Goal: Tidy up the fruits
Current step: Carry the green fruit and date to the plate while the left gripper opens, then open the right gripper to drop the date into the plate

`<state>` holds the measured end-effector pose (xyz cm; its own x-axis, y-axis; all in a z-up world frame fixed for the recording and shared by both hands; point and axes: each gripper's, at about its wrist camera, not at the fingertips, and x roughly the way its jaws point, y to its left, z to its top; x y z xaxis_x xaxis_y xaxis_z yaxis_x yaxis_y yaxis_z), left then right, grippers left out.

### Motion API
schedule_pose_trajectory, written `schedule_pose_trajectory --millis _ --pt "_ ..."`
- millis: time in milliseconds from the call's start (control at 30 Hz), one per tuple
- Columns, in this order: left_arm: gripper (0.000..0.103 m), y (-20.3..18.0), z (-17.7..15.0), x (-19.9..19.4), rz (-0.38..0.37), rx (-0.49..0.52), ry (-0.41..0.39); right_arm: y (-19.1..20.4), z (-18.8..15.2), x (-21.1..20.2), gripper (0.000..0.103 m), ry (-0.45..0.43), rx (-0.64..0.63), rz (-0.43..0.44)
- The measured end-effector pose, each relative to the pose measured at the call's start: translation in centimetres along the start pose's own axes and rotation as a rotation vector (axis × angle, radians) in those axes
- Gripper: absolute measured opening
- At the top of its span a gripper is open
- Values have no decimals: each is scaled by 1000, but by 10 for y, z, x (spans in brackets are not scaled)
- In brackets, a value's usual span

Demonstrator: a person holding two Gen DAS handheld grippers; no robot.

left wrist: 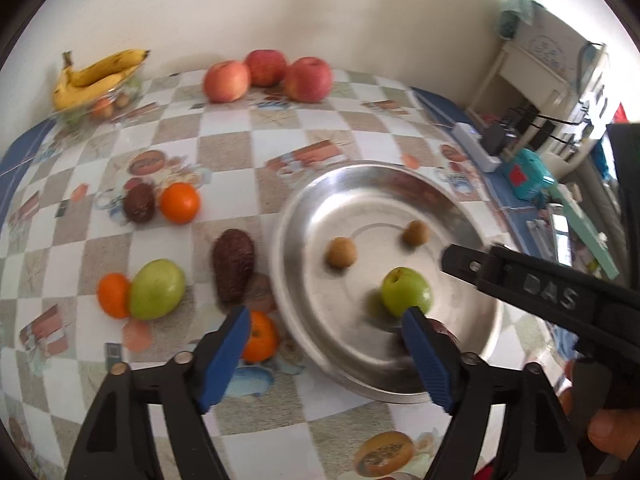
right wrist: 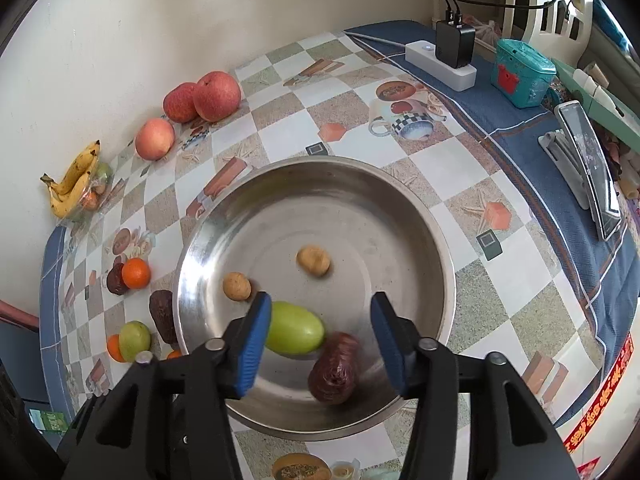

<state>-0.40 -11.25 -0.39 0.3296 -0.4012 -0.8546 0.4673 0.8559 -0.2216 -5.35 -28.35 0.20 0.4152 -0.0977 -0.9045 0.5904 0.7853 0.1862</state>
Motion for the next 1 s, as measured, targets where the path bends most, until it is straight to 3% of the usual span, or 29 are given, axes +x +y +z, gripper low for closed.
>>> schedule_pose_trajectory --millis 100,233,433,500,633,800,1000 --pt "103 13 0 -1 64 -43 2 4 -1 3 71 12 -22 -6" --pt "103 39 -1 -4 116 -142 22 8 -4 6 79 28 -47 -23" --pt "103 86 -9 -9 316 -291 63 21 -10 10 80 36 -109 -61" --pt "103 103 -13 -14 318 -364 63 32 -13 12 93 41 -157 -58" --pt "103 133 -18 -27 296 -478 35 56 -22 11 94 30 -247 -4" --pt "103 154 -18 -40 365 -473 13 84 -35 12 94 20 -368 -1" --pt "103 162 -13 -58 480 -383 -36 99 -44 14 94 27 -428 17"
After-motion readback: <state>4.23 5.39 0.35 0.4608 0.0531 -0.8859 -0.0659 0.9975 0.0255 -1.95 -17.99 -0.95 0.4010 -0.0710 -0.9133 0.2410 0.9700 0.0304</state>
